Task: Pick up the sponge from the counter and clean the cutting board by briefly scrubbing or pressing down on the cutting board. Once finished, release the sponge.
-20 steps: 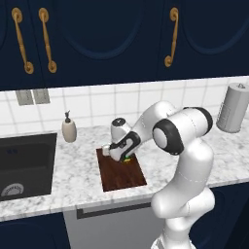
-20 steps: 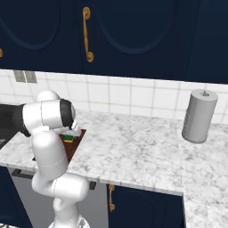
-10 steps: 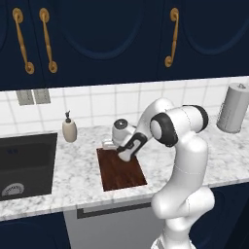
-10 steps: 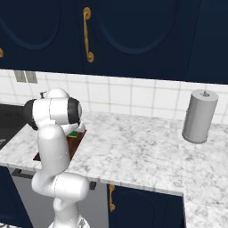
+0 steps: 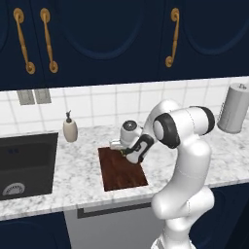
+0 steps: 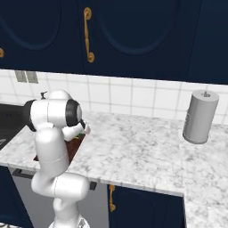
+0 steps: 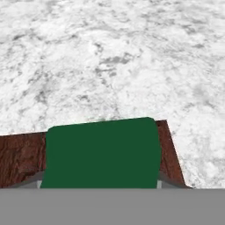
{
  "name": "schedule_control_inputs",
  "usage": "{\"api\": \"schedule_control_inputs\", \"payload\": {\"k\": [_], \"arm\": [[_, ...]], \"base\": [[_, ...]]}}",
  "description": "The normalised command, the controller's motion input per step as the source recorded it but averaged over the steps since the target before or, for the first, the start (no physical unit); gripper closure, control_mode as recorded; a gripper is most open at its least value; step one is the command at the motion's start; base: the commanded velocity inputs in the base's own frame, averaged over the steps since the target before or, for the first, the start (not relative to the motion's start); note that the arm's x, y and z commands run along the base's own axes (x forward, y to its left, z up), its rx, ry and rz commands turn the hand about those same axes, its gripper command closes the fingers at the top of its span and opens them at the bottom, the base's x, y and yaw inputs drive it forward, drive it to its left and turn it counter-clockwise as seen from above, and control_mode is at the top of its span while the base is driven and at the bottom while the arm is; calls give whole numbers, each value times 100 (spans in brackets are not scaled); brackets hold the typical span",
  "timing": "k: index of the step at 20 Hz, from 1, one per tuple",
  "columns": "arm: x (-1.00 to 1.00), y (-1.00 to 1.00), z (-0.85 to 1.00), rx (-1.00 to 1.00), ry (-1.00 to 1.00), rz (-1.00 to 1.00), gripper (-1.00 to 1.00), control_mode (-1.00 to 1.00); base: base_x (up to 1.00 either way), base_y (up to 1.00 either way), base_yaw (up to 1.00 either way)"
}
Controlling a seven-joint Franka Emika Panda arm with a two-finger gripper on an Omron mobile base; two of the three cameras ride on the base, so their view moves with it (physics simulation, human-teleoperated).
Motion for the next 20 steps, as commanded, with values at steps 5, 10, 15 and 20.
{"api": "schedule_control_inputs", "payload": {"k": [5,10,15,20], "arm": [[-78,-80,-65,12,0,0,100,-100],[-100,-29,-76,5,-3,0,100,-100],[-100,-28,-80,5,-3,0,100,-100],[-100,-20,-90,1,-3,0,100,-100]], "base": [[0,0,0],[0,0,0],[0,0,0],[0,0,0]]}}
